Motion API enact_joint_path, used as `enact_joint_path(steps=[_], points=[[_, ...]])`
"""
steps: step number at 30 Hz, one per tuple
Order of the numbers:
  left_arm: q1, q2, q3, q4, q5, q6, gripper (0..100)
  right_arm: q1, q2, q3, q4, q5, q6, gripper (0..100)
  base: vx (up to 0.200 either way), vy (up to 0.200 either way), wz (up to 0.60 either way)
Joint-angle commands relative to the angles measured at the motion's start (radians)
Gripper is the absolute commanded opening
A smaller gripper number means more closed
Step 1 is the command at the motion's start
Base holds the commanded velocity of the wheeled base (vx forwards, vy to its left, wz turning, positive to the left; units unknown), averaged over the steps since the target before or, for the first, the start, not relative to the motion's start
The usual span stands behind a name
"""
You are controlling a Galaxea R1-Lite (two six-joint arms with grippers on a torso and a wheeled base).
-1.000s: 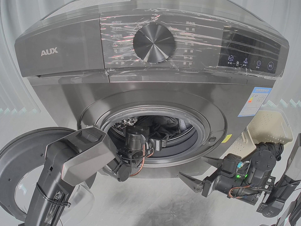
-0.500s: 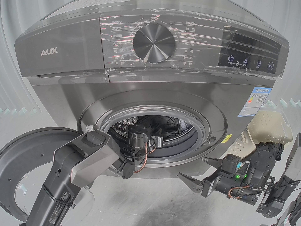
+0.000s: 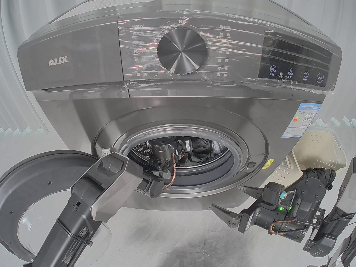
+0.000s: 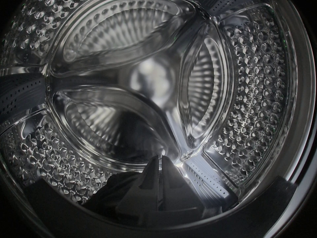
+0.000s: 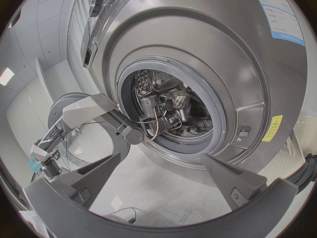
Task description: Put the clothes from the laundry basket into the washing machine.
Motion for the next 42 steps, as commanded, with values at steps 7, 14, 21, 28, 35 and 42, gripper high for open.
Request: enact_joint_path(steps=[7, 14, 21, 28, 35, 42], points=[[0.005, 0.043, -0.036, -0.012, 0.006, -0.002, 0, 0.000, 0.000, 0.000, 0.000, 0.000, 0.000, 100, 0.000, 0.000, 0.00], [-0.007, -0.003, 0.045, -0.020, 0.006, -0.007, 100, 0.000, 0.000, 0.000, 0.000, 0.000, 0.000, 100, 0.000, 0.000, 0.00], [-0.021, -0.063, 0.154, -0.018, 0.004, -0.021, 100, 0.000, 0.000, 0.000, 0.000, 0.000, 0.000, 100, 0.000, 0.000, 0.00], [-0.041, -0.086, 0.261, -0.017, -0.016, -0.022, 100, 0.000, 0.000, 0.000, 0.000, 0.000, 0.000, 100, 0.000, 0.000, 0.00], [-0.043, -0.022, 0.261, -0.012, -0.048, -0.013, 100, 0.000, 0.000, 0.000, 0.000, 0.002, 0.000, 100, 0.000, 0.000, 0.00], [-0.033, -0.015, 0.253, -0.007, -0.048, -0.009, 0, 0.000, 0.000, -0.002, 0.000, 0.002, 0.000, 100, 0.000, 0.000, 0.00]])
